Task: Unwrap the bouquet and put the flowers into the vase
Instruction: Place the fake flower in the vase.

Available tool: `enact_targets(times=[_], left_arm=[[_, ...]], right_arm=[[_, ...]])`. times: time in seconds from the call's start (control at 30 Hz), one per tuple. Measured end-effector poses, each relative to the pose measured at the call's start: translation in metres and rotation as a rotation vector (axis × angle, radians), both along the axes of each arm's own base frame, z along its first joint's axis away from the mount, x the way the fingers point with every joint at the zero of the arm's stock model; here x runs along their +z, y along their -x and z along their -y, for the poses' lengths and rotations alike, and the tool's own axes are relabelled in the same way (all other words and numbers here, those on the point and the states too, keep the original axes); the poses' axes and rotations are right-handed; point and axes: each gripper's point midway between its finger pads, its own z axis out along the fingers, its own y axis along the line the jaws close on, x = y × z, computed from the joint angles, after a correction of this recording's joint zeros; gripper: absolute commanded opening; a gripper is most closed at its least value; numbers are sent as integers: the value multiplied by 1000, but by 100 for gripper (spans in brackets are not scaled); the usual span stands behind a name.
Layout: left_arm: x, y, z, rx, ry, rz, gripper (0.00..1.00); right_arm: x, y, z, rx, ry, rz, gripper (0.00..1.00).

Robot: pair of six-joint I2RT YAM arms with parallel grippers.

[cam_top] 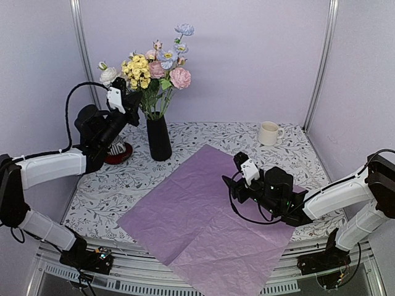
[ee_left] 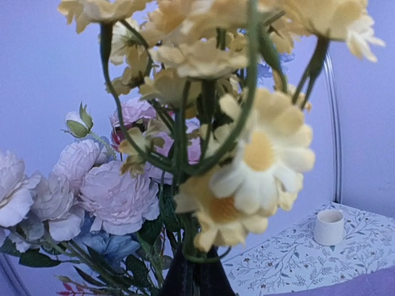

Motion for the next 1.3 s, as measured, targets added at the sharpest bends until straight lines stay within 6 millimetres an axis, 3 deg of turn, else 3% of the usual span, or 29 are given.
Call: enact_targets(times=[0.27, 0.43, 0.53, 0.87, 1.2, 1.3], left_arm=[[3, -14, 11, -20, 19, 65, 0], [-5, -24, 14, -11, 24, 98, 0], [-20, -35, 14, 0, 24, 100, 0], [-98, -73, 12, 70, -31, -53, 0], [-150, -87, 6, 115, -24, -230, 0], [-151, -90, 8, 110, -16, -240, 0]], right_arm=[[0, 4, -5, 37, 0, -3, 63], [0, 5, -7, 53, -2, -5, 63], [-1, 6, -8, 60, -2, -6, 63], [-1, 8, -10, 73, -2, -8, 63], [2, 6, -13, 73, 0, -10, 63], [1, 6, -12, 72, 6, -14, 63]])
